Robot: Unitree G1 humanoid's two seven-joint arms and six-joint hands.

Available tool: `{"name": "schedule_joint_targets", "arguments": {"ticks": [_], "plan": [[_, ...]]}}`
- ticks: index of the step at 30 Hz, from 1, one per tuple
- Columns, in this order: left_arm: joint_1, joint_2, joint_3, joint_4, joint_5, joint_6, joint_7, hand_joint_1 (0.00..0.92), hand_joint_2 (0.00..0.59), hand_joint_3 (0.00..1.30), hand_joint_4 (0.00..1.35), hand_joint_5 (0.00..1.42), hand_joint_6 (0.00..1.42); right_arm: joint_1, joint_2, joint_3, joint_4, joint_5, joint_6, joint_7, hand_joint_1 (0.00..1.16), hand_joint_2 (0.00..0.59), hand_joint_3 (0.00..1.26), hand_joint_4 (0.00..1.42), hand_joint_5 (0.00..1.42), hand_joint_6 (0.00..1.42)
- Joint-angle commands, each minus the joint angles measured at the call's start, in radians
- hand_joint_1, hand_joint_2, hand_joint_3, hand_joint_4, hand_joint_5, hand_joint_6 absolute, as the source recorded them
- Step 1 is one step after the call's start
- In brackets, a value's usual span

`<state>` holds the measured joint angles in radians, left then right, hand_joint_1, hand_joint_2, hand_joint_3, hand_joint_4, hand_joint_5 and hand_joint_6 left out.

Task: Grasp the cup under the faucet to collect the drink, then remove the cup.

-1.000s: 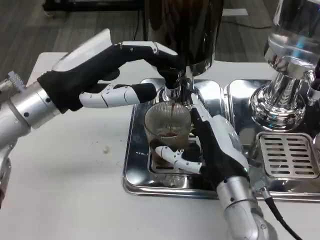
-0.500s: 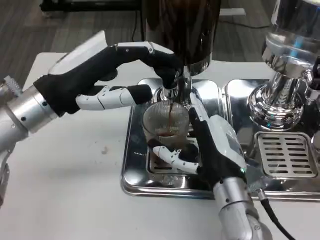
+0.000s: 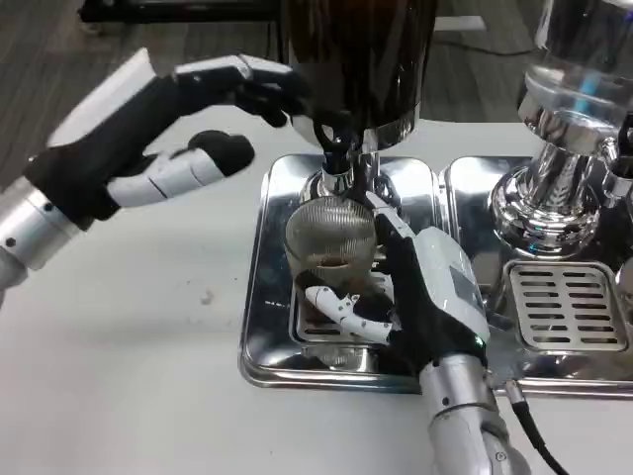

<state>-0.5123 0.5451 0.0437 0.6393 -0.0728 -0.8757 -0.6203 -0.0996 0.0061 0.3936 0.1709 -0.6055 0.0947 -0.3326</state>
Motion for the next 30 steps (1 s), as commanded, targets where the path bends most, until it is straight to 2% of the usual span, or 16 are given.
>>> {"name": "schedule_joint_targets", "arguments": {"ticks": [1, 4, 15, 30], "plan": [[0.023, 0.005, 0.029, -0.007, -0.009, 0.021, 0.028, 0.000, 0.099, 0.35, 0.38, 0.42, 0.37, 0.009, 0.009, 0.002, 0.009, -0.005, -0.005, -0.022, 0.65, 0.195, 0.17, 0.18, 0.26, 0.42], [0.031, 0.008, 0.038, -0.006, -0.005, 0.029, 0.038, 0.000, 0.099, 0.35, 0.38, 0.42, 0.37, 0.010, 0.009, 0.003, 0.007, -0.004, -0.004, -0.026, 0.65, 0.195, 0.22, 0.19, 0.27, 0.43], [0.074, 0.008, 0.063, -0.008, 0.014, 0.061, 0.084, 0.000, 0.108, 0.35, 0.39, 0.43, 0.39, 0.020, 0.009, 0.007, 0.003, -0.011, -0.015, -0.061, 0.66, 0.208, 0.27, 0.24, 0.33, 0.47], [0.105, 0.000, 0.039, -0.002, 0.028, 0.074, 0.090, 0.000, 0.110, 0.35, 0.40, 0.43, 0.40, 0.053, 0.000, 0.004, -0.027, -0.038, -0.044, -0.147, 0.67, 0.208, 0.30, 0.30, 0.40, 0.51]]}}
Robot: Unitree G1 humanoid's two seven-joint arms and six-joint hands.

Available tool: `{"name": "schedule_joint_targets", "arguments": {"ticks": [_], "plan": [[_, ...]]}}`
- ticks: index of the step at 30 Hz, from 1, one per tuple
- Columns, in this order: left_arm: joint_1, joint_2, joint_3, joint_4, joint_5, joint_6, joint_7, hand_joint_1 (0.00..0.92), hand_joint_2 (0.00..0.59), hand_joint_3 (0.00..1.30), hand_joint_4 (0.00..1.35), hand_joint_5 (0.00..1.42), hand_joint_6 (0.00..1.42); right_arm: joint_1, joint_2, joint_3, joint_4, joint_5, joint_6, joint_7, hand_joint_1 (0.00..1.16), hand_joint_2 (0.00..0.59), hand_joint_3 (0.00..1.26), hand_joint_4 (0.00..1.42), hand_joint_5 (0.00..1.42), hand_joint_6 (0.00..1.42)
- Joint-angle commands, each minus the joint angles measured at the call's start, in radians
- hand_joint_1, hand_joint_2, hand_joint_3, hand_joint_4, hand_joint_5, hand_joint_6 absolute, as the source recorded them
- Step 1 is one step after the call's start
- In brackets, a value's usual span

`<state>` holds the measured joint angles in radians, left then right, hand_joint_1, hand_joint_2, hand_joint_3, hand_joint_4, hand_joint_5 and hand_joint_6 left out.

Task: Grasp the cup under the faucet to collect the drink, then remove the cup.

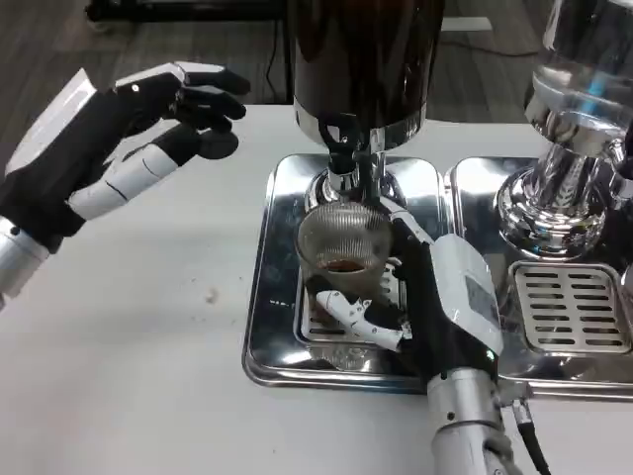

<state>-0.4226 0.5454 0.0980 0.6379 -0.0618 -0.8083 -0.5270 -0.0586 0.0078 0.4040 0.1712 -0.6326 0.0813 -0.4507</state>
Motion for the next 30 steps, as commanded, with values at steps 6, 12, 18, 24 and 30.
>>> {"name": "schedule_joint_targets", "arguments": {"ticks": [6, 12, 18, 24, 30], "plan": [[0.020, -0.005, -0.042, 0.018, 0.018, 0.008, -0.020, 0.000, 0.111, 0.35, 0.40, 0.43, 0.40, 0.039, -0.011, -0.015, -0.059, -0.011, -0.030, -0.037, 0.67, 0.208, 0.31, 0.30, 0.42, 0.52], [0.018, -0.010, -0.061, 0.046, 0.031, 0.000, -0.030, 0.000, 0.114, 0.35, 0.40, 0.43, 0.41, 0.075, -0.022, -0.032, -0.111, -0.013, -0.025, -0.037, 0.67, 0.212, 0.33, 0.32, 0.44, 0.52], [0.015, -0.016, -0.074, 0.065, 0.040, -0.004, -0.031, 0.000, 0.115, 0.35, 0.40, 0.43, 0.41, 0.104, -0.028, -0.052, -0.155, -0.022, -0.020, -0.031, 0.67, 0.209, 0.33, 0.32, 0.45, 0.53], [0.028, -0.019, -0.095, 0.069, 0.050, -0.012, -0.033, 0.000, 0.116, 0.35, 0.39, 0.43, 0.42, 0.130, -0.031, -0.065, -0.195, -0.029, -0.020, -0.029, 0.67, 0.208, 0.34, 0.33, 0.45, 0.54], [0.051, -0.023, -0.117, 0.065, 0.060, -0.029, -0.034, 0.000, 0.117, 0.35, 0.39, 0.43, 0.42, 0.165, -0.045, -0.081, -0.243, -0.031, -0.019, -0.018, 0.67, 0.213, 0.35, 0.33, 0.46, 0.54]]}}
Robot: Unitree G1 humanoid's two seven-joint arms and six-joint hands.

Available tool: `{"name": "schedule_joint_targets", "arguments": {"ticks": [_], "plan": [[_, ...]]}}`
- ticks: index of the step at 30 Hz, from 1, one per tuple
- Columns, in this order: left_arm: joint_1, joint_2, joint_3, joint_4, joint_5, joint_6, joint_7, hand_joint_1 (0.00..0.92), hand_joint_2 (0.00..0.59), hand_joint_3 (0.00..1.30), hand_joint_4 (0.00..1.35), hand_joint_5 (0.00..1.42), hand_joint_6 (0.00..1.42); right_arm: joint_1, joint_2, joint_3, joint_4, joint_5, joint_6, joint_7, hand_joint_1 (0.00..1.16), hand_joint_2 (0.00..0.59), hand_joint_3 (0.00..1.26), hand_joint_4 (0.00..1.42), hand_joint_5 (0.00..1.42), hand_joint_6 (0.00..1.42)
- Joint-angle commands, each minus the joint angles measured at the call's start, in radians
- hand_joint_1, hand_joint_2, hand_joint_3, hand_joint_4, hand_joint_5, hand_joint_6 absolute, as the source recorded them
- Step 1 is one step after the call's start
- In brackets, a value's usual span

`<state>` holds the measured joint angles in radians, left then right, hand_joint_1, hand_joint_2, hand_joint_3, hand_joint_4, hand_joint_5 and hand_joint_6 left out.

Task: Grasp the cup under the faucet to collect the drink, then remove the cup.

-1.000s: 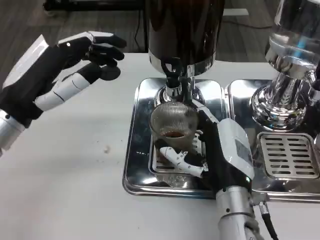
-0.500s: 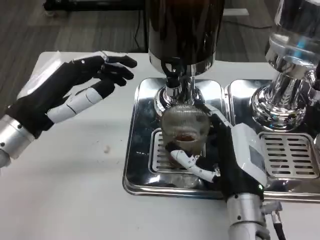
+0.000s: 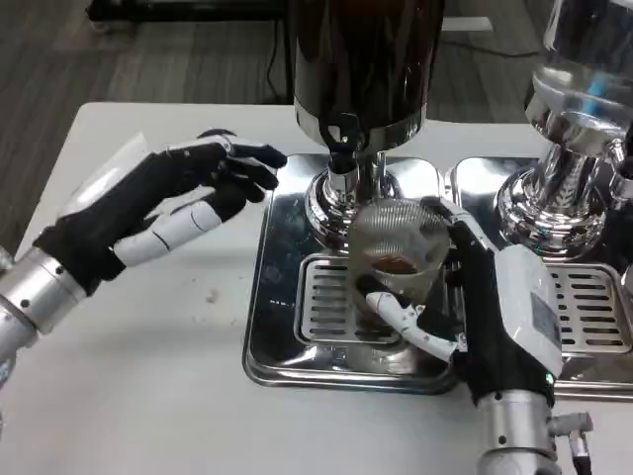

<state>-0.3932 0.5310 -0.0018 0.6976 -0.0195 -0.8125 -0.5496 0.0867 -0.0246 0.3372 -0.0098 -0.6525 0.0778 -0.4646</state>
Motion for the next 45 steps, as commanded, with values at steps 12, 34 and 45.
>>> {"name": "schedule_joint_targets", "arguments": {"ticks": [12, 34, 45], "plan": [[0.059, -0.017, -0.046, 0.008, 0.022, -0.049, -0.029, 0.000, 0.121, 0.35, 0.39, 0.43, 0.42, 0.098, -0.025, -0.034, -0.177, -0.018, -0.003, 0.041, 0.67, 0.224, 0.35, 0.35, 0.48, 0.54], [0.086, 0.010, -0.084, 0.055, 0.102, -0.152, -0.014, 0.000, 0.123, 0.34, 0.36, 0.39, 0.39, 0.174, -0.026, -0.054, -0.302, -0.024, 0.006, 0.128, 0.67, 0.230, 0.37, 0.36, 0.50, 0.54], [0.121, 0.032, -0.078, 0.036, 0.073, -0.199, -0.037, 0.000, 0.124, 0.34, 0.35, 0.35, 0.36, 0.248, -0.034, -0.042, -0.387, -0.026, -0.011, 0.173, 0.67, 0.230, 0.37, 0.37, 0.50, 0.55]]}}
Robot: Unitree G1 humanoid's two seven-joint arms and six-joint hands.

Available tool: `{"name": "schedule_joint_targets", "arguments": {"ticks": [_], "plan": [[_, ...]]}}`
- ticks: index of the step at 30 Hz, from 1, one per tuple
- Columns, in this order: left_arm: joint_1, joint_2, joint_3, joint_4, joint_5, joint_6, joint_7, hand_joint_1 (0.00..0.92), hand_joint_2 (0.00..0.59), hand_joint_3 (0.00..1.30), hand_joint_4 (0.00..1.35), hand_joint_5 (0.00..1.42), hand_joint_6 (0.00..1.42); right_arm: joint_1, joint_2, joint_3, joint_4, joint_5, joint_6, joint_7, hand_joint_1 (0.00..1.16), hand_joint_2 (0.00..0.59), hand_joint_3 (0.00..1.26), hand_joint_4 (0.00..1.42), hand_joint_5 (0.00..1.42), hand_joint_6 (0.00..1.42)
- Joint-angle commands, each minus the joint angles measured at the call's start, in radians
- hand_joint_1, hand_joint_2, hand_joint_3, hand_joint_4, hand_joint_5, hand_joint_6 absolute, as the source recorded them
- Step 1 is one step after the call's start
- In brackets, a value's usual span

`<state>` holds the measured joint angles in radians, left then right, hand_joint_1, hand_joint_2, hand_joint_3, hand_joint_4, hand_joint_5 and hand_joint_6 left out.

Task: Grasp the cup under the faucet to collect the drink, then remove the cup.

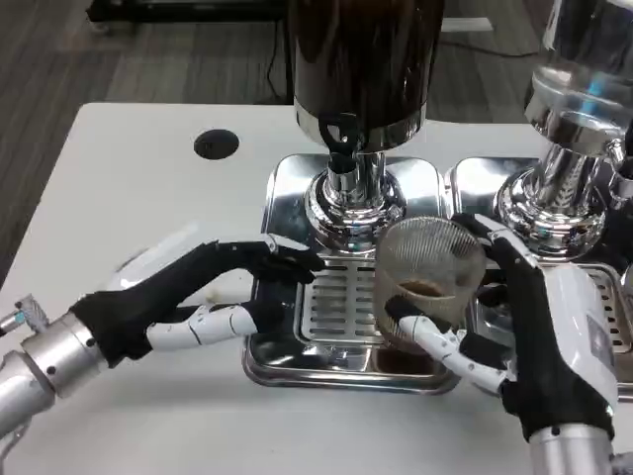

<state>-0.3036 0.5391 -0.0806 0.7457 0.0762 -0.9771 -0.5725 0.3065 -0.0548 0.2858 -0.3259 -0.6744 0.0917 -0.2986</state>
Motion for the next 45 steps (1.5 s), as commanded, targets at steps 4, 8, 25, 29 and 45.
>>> {"name": "schedule_joint_targets", "arguments": {"ticks": [4, 8, 25, 29, 45], "plan": [[0.059, 0.041, 0.002, -0.034, -0.054, -0.041, -0.030, 0.000, 0.124, 0.34, 0.34, 0.35, 0.36, 0.072, -0.009, 0.022, -0.112, -0.010, -0.032, 0.020, 0.67, 0.230, 0.37, 0.37, 0.50, 0.55], [0.086, 0.054, 0.004, -0.065, -0.085, -0.040, -0.047, 0.000, 0.124, 0.34, 0.34, 0.35, 0.36, 0.110, -0.015, 0.035, -0.140, -0.013, -0.037, 0.030, 0.67, 0.230, 0.37, 0.37, 0.50, 0.55], [0.221, 0.109, 0.028, -0.189, -0.206, -0.050, -0.120, 0.000, 0.135, 0.34, 0.31, 0.33, 0.35, 0.243, -0.030, 0.079, -0.245, -0.008, -0.062, 0.034, 0.67, 0.230, 0.38, 0.37, 0.52, 0.55], [0.244, 0.113, 0.031, -0.215, -0.219, -0.039, -0.133, 0.000, 0.135, 0.34, 0.31, 0.33, 0.35, 0.259, -0.030, 0.085, -0.259, -0.013, -0.066, 0.032, 0.67, 0.230, 0.39, 0.37, 0.52, 0.55], [0.238, 0.113, 0.043, -0.221, -0.226, -0.011, -0.138, 0.000, 0.136, 0.34, 0.31, 0.33, 0.34, 0.284, -0.031, 0.084, -0.274, -0.012, -0.073, 0.031, 0.67, 0.234, 0.39, 0.38, 0.52, 0.55]]}}
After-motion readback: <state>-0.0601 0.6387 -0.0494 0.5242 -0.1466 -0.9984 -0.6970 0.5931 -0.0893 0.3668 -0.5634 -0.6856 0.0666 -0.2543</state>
